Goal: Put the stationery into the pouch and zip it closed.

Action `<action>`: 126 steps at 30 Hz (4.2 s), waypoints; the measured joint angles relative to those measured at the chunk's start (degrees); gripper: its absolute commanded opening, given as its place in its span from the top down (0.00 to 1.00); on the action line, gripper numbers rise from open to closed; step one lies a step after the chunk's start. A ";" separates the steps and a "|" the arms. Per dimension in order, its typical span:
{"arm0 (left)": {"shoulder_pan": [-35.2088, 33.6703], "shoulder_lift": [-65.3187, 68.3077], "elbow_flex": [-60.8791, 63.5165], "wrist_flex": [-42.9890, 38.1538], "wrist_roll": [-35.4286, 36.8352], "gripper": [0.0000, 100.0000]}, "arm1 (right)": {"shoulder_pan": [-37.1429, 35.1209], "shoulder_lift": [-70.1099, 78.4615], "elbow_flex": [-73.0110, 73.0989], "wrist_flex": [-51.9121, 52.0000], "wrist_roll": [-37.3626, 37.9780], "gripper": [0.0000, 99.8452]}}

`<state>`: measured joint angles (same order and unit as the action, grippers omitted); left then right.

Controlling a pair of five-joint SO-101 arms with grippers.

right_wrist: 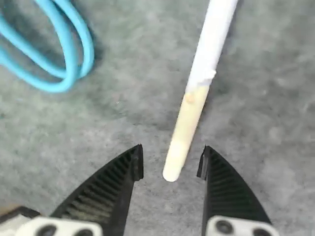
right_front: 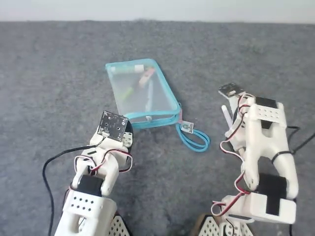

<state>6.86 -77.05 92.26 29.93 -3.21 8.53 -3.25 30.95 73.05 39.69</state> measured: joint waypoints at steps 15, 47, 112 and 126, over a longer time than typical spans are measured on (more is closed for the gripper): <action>0.00 0.00 0.35 0.00 0.00 0.99 | -0.35 0.26 10.20 -12.13 3.78 0.94; 0.00 0.00 0.35 0.00 0.00 0.99 | -23.56 -51.16 11.69 16.44 -8.18 0.99; -1.05 -0.09 1.67 0.00 -5.19 0.99 | -43.87 14.51 -60.40 27.69 -37.45 0.65; -9.58 -0.09 1.67 0.00 2.64 0.99 | -37.63 1.85 -7.12 -12.92 -37.80 0.71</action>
<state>-2.73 -77.14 93.93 29.93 -0.57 -29.10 -1.41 23.82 60.13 1.89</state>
